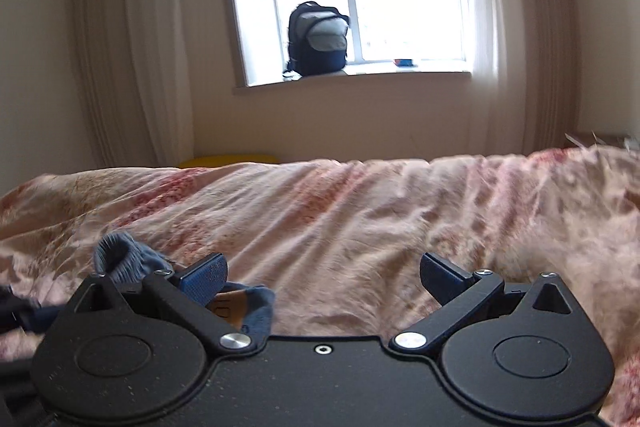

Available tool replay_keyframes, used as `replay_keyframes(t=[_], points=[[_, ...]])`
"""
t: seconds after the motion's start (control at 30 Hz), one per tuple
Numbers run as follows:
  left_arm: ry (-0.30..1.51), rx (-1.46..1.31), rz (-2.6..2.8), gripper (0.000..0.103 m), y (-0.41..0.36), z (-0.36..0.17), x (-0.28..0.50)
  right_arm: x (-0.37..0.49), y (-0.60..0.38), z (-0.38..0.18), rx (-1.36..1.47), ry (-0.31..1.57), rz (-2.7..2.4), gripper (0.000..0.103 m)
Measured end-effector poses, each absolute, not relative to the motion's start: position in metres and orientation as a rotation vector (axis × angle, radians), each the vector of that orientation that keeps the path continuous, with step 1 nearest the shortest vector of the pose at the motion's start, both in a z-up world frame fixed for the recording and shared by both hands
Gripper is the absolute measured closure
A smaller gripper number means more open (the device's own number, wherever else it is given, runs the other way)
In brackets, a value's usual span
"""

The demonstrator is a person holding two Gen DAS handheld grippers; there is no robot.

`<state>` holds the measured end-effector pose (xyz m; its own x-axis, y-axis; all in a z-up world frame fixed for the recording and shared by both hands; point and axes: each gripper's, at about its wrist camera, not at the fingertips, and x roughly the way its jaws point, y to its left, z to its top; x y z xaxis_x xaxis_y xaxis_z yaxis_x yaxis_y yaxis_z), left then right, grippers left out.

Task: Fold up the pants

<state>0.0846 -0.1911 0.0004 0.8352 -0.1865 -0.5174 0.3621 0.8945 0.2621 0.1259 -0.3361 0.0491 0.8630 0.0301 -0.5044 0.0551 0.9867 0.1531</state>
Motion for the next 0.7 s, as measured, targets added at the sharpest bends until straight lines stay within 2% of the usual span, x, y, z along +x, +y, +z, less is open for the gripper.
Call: replay_keyframes(t=[0.3,0.53,0.57,0.6,0.63,0.7], points=[[0.543,0.444,-0.362,0.084,-0.218,-0.023,0.088,0.134,-0.355,0.038,0.28,0.597,-0.029,0.001],[0.561,0.473,-0.373,0.082,-0.23,-0.047,0.084,0.137,-0.348,0.034,0.24,0.623,-0.012,0.001],[0.571,0.474,-0.389,0.074,-0.23,-0.048,0.083,0.138,-0.348,0.032,0.239,0.627,-0.012,0.001],[0.588,0.476,-0.414,0.062,-0.23,-0.048,0.083,0.138,-0.348,0.031,0.237,0.631,-0.012,0.001],[0.592,0.472,-0.438,0.056,-0.229,-0.048,0.081,0.139,-0.347,0.029,0.234,0.637,-0.012,0.001],[0.589,0.447,-0.483,0.038,-0.223,-0.043,0.074,0.141,-0.345,0.025,0.225,0.648,-0.01,0.001]])
